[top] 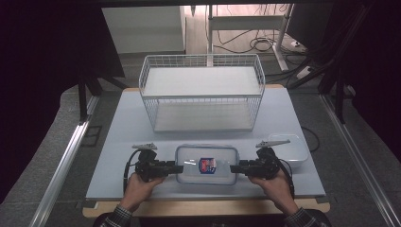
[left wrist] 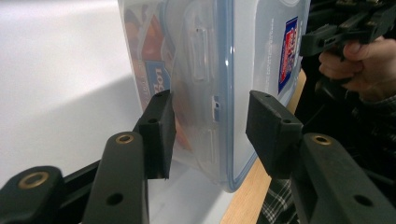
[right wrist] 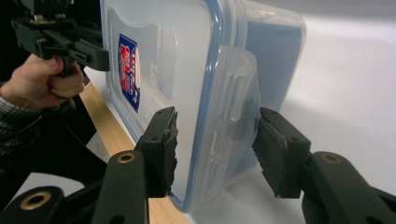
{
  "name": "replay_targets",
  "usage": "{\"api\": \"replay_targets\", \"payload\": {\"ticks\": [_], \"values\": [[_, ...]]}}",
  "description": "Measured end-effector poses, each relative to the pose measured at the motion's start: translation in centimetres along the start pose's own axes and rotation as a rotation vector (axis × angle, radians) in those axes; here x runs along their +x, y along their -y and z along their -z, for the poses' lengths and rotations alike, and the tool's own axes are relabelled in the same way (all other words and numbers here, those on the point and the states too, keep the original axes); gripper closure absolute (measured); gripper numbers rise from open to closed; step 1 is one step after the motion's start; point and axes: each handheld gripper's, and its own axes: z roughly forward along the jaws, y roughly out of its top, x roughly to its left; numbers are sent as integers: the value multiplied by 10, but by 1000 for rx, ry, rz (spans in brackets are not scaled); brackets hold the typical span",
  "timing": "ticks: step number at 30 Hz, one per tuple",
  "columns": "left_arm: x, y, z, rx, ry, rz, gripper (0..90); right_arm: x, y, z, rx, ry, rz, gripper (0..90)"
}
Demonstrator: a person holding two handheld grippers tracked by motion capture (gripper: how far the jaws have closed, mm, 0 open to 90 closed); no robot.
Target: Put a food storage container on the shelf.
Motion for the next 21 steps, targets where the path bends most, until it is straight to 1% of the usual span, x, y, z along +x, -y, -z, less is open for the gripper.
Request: {"api": "replay_targets", "payload": {"ticks": [1, 2, 3, 4, 5, 6, 7, 8, 10, 13, 15, 16, 18, 19, 21], "values": [[-2, 0, 0, -14, -17, -21, 530, 0, 0, 0, -12, 8, 10, 508], [-2, 0, 0, -14, -17, -21, 529, 1, 0, -1, -17, 14, 16, 505], [-4, 0, 0, -24, -30, -33, 529, 1, 0, -1, -17, 14, 16, 505], [-6, -1, 1, -33, -43, -49, 527, 2, 1, -1, -27, 22, 28, 503], [-9, -2, 4, -56, -55, -66, 525, 4, 1, -2, -41, 22, 43, 502], [-9, -2, 4, -56, -55, -66, 525, 4, 1, -1, -51, 18, 47, 503], [-11, -3, 6, -66, -60, -76, 525, 4, 1, -1, -51, 18, 47, 503], [-13, -3, 7, -74, -65, -86, 525, 6, -1, 0, -69, 20, 72, 503], [-16, -5, 10, -89, -72, -107, 525, 8, -2, 2, -78, 19, 81, 502], [-20, -9, 13, -104, -80, -136, 525, 12, -5, 5, -104, 22, 112, 503], [-23, -12, 16, -113, -84, -150, 525, 14, -8, 7, -110, 26, 126, 503], [-26, -15, 18, -122, -91, -165, 525, 15, -11, 9, -120, 27, 144, 502], [-27, -17, 19, -127, -95, -172, 525, 16, -13, 10, -126, 26, 149, 502], [-29, -19, 21, -133, -99, -179, 525, 18, -17, 12, -133, 27, 164, 503], [-31, -22, 23, -142, -105, -188, 525, 19, -19, 13, -137, 26, 172, 502]]}}
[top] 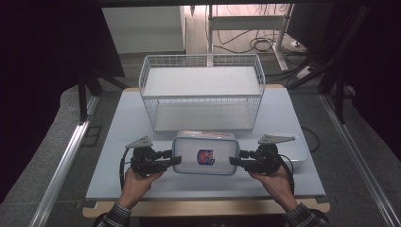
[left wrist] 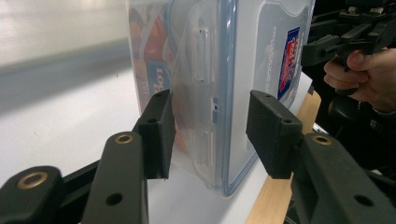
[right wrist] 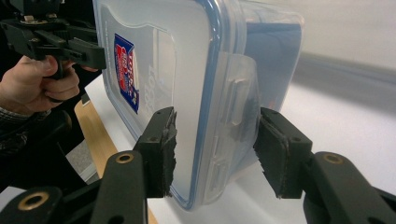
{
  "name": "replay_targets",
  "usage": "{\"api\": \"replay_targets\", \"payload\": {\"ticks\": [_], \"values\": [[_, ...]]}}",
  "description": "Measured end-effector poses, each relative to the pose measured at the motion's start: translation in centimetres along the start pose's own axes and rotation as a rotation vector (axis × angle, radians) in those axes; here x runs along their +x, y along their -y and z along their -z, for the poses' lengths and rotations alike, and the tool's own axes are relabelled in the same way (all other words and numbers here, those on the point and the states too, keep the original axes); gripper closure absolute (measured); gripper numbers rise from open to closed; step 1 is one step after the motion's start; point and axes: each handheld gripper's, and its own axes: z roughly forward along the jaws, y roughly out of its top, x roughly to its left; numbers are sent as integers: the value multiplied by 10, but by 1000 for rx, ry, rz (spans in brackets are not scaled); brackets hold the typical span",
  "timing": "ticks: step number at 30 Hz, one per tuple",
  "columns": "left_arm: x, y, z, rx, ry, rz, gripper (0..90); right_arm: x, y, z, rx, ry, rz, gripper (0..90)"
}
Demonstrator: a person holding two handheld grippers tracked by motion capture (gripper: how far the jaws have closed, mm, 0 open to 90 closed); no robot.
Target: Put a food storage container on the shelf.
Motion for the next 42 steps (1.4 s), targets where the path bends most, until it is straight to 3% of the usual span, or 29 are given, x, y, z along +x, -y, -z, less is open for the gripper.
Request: {"api": "replay_targets", "payload": {"ticks": [7, 15, 30, 34, 42], "values": [[0, -10, 4, -1, 2, -12, 526, 2, -16, 4, -39, 2, 46, 503], [-3, -24, 10, -37, -17, -31, 526, 3, -38, 7, -70, 3, 82, 502], [-6, -68, 26, -83, -46, -89, 525, 4, -80, 14, -127, -14, 127, 501], [-4, -79, 26, -98, -45, -96, 525, 4, -97, 18, -147, -2, 164, 500], [-4, -102, 29, -116, -56, -118, 525, 3, -118, 22, -176, 4, 179, 499]]}}
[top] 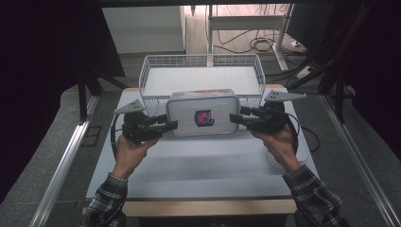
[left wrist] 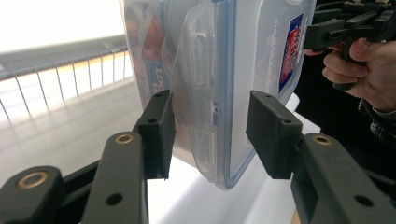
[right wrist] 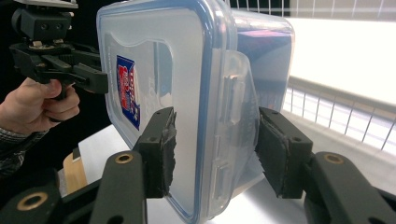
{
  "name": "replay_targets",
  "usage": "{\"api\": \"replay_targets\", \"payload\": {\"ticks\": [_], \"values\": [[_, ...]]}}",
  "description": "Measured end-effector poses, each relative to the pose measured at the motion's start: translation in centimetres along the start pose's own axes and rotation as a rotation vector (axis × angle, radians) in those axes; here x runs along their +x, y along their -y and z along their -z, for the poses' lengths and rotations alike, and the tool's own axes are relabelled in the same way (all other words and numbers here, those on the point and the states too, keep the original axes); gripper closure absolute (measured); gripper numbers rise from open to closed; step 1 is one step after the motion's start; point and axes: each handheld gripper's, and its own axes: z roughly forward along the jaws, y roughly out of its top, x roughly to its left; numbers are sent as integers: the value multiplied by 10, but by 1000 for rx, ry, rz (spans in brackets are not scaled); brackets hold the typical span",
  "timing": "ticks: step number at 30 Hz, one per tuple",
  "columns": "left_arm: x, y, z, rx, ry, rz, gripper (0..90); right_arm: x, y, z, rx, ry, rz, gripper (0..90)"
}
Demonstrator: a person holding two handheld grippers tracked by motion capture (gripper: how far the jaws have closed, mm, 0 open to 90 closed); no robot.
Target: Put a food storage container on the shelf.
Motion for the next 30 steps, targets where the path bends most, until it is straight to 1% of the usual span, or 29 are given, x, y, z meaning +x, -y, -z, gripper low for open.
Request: {"api": "replay_targets", "payload": {"ticks": [1, 2, 3, 5, 6, 7, 8, 11, 14, 15, 17, 18, 19, 23, 28, 30], "values": [[0, -4, 0, -3, -2, -5, 525, -2, -6, 0, -6, -1, 0, 499], [1, -8, 1, -6, -4, -8, 525, -2, -6, 0, -6, -1, 0, 499], [2, -12, 1, -7, -4, -10, 525, -3, -12, 0, -14, 0, 1, 499], [3, -19, 2, -8, -8, -18, 524, -4, -15, 0, -18, 0, 3, 499], [4, -23, 2, -9, -9, -21, 524, -5, -22, -1, -27, 2, 7, 499], [6, -30, 2, -13, -9, -29, 524, -6, -25, -1, -30, 1, 9, 499], [6, -30, 2, -13, -9, -29, 524, -6, -25, -1, -30, 1, 9, 499], [10, -40, 3, -19, -11, -36, 524, -10, -36, -3, -41, 0, 11, 499], [13, -49, 3, -21, -15, -37, 524, -13, -42, -5, -44, -1, 8, 499], [17, -55, 2, -18, -16, -38, 523, -16, -46, -7, -45, -1, 6, 498], [20, -60, 0, -22, -16, -34, 523, -20, -51, -9, -49, -1, 0, 498], [20, -60, 0, -22, -16, -34, 523, -20, -51, -9, -49, -1, 0, 498], [24, -65, -1, -27, -17, -30, 523, -23, -55, -11, -50, -2, -9, 498], [32, -73, -5, -32, -19, -23, 522, -32, -61, -16, -56, -5, -27, 497], [45, -76, -15, -29, -14, 2, 518, -43, -66, -23, -44, 12, -42, 494], [48, -77, -17, -31, -14, 7, 517, -47, -68, -26, -42, 17, -48, 493]]}}
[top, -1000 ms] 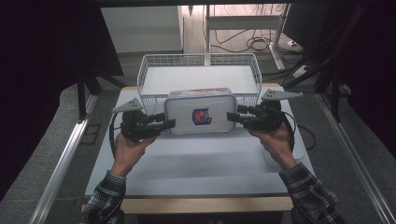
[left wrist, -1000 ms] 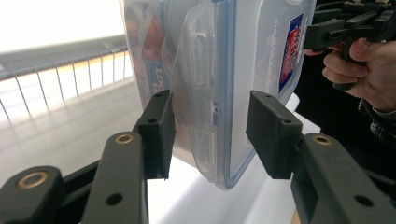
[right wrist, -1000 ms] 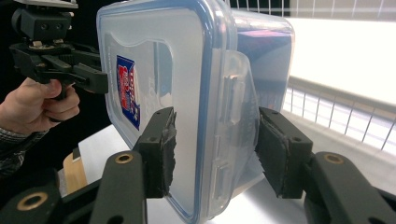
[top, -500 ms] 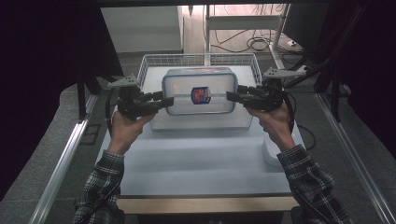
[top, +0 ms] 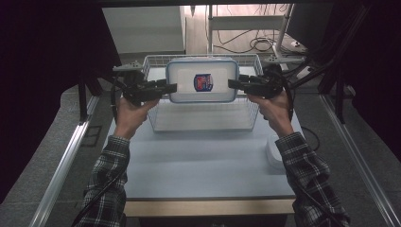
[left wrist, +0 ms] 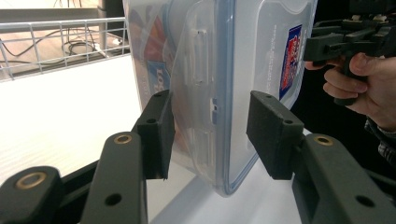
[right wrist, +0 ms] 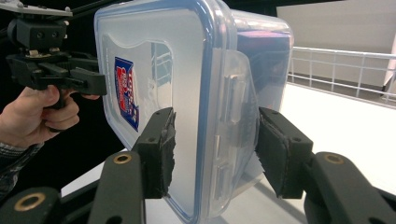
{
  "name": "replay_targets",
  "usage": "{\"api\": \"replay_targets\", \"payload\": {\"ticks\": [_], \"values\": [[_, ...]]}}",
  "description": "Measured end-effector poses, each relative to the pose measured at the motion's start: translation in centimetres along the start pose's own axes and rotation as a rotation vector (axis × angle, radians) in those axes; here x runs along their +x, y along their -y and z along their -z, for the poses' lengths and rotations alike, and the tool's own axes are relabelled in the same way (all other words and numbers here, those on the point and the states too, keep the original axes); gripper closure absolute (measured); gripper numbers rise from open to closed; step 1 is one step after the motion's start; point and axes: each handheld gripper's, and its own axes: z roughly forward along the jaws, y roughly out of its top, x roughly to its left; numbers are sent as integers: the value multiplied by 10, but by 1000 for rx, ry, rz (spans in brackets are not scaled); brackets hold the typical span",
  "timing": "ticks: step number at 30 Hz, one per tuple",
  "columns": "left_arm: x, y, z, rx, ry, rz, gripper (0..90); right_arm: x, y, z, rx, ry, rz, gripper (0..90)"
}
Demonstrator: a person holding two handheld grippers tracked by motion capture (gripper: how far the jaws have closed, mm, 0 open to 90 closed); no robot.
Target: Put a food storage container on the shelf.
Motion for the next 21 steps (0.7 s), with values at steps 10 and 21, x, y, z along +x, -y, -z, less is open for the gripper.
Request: {"api": "replay_targets", "payload": {"ticks": [10, 21], "values": [[12, 1, -13, 2, -8, 48, 506, -15, -3, -10, 19, 15, -46, 485], [13, 1, -21, 9, -38, 46, 463, -20, -4, -15, 38, 42, -69, 474]]}}
